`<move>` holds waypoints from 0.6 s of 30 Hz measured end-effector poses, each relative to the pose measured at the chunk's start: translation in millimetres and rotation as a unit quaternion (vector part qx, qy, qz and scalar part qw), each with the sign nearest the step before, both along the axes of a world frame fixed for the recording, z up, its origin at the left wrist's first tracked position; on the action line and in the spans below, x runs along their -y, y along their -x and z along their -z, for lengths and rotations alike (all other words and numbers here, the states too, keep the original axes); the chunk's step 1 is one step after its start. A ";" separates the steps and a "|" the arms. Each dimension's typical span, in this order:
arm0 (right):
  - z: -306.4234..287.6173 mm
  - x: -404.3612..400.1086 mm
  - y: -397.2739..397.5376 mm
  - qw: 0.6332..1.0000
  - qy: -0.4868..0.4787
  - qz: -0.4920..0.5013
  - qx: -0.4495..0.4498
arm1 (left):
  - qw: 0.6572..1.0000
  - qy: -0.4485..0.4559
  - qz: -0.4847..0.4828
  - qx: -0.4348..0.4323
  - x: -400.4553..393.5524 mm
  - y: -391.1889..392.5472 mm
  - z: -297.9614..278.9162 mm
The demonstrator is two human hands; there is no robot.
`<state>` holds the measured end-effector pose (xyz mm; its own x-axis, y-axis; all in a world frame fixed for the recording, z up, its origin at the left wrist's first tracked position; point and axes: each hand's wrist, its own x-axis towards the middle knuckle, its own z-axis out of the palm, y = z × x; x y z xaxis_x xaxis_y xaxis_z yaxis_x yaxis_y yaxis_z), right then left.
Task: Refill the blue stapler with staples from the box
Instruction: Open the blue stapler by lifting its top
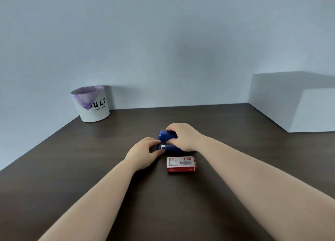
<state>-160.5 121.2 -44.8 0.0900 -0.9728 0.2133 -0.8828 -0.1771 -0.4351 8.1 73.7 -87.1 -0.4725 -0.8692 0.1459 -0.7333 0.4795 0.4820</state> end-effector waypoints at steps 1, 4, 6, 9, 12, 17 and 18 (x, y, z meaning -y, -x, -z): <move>-2.2 -0.1 1.3 1.000 0.005 -0.002 0.001 | 1.000 0.004 0.000 -0.003 0.4 0.2 -0.5; -8.1 -1.3 6.1 0.999 0.030 -0.003 0.030 | 1.000 0.011 0.001 -0.004 2.7 0.5 0.1; -10.4 -2.8 9.8 0.998 0.038 -0.002 0.049 | 1.000 0.012 0.005 -0.006 4.2 -0.2 0.9; -16.0 -6.2 18.0 0.995 0.055 0.012 0.085 | 1.000 0.014 0.012 -0.008 7.3 -1.4 1.3; -20.9 -15.1 37.9 0.980 0.096 0.054 0.165 | 1.000 0.019 0.013 -0.006 9.3 -1.2 1.4; -9.6 -40.3 76.8 0.917 0.083 0.037 0.389 | 1.000 0.023 0.014 -0.001 9.1 -1.4 1.8; -3.6 -44.5 82.7 0.900 0.080 0.046 0.425 | 1.000 0.025 0.015 -0.001 9.2 -1.2 2.1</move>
<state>-243.2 165.7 -41.3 -0.2515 -0.9186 0.3050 -0.2567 -0.2405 -0.9361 9.3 64.5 -89.2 -0.4974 -0.8466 0.1895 -0.7179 0.5243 0.4579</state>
